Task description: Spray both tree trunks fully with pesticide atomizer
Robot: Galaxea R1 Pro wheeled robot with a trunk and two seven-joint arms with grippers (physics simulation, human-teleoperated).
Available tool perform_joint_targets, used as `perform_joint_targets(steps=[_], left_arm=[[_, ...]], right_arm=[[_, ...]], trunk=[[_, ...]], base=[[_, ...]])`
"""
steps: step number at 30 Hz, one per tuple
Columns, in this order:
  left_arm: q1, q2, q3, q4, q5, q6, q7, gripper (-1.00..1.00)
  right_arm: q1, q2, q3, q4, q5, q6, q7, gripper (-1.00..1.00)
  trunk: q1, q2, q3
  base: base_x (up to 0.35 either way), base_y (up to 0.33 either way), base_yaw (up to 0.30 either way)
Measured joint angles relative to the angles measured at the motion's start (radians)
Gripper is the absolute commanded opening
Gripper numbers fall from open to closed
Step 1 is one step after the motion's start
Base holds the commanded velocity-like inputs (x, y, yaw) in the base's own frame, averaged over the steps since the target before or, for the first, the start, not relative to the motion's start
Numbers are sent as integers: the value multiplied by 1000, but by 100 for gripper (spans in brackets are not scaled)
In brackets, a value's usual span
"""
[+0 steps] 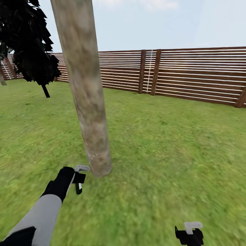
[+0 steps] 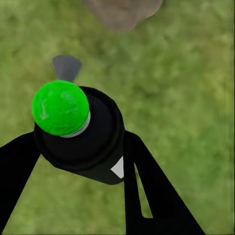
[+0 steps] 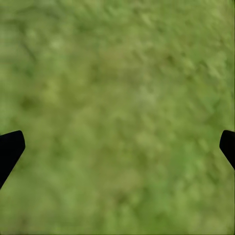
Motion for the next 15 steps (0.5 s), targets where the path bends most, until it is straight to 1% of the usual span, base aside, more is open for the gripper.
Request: perform_joint_targets(steps=[1,2,3,4,5,6,7,8,9,10,11,12,13,15], left_arm=[[-21,-15,-2,0,3,1,0,-100],[-48,-24,-3,1,0,5,0,-100],[-81,-27,-3,1,-4,43,-1,-100],[-130,-27,-5,1,-6,123,-17,-100],[-142,-25,-6,0,-7,139,-23,-100],[-155,0,-6,-3,-21,157,-34,-100],[-156,22,-5,-5,-23,159,-36,-100],[-157,38,-6,-5,-17,161,-45,-100],[-157,44,-6,-5,-10,162,-53,-100],[-157,41,-6,-6,-6,163,-57,-100],[-158,24,-12,-6,-3,163,-61,-100],[-158,12,-21,-6,-1,164,-61,-100],[-158,4,-33,-7,-7,163,-62,-100],[-158,3,-41,-9,-13,163,-62,-100]], right_arm=[[0,1,1,0,0,0,0,100],[0,1,0,0,0,0,0,100],[0,1,0,0,0,0,0,100],[0,1,0,0,0,0,0,100],[0,0,-1,0,0,0,0,100],[0,-1,-1,0,0,0,0,100],[0,-1,-1,0,0,0,0,100],[0,-2,-1,0,0,0,0,100],[0,-1,-1,0,0,0,0,100],[0,-1,-1,0,0,0,0,100],[0,-1,0,0,0,0,0,100],[0,0,-1,0,0,0,0,100],[0,-1,-1,0,0,0,0,100],[0,0,-1,0,0,0,0,100]], trunk=[[0,0,1],[0,0,1],[0,0,1],[0,0,1],[0,0,1],[0,0,1],[0,0,1],[0,0,1],[0,0,1],[0,0,1],[0,0,1],[0,0,1],[0,0,1],[0,0,1]], base=[[0,0,93],[0,0,38],[0,0,10],[0,0,6],[0,0,1],[0,0,0],[0,0,0],[0,0,0],[0,-24,0],[0,-176,0],[0,-221,0],[0,-249,0],[0,-261,0],[0,-268,0]])
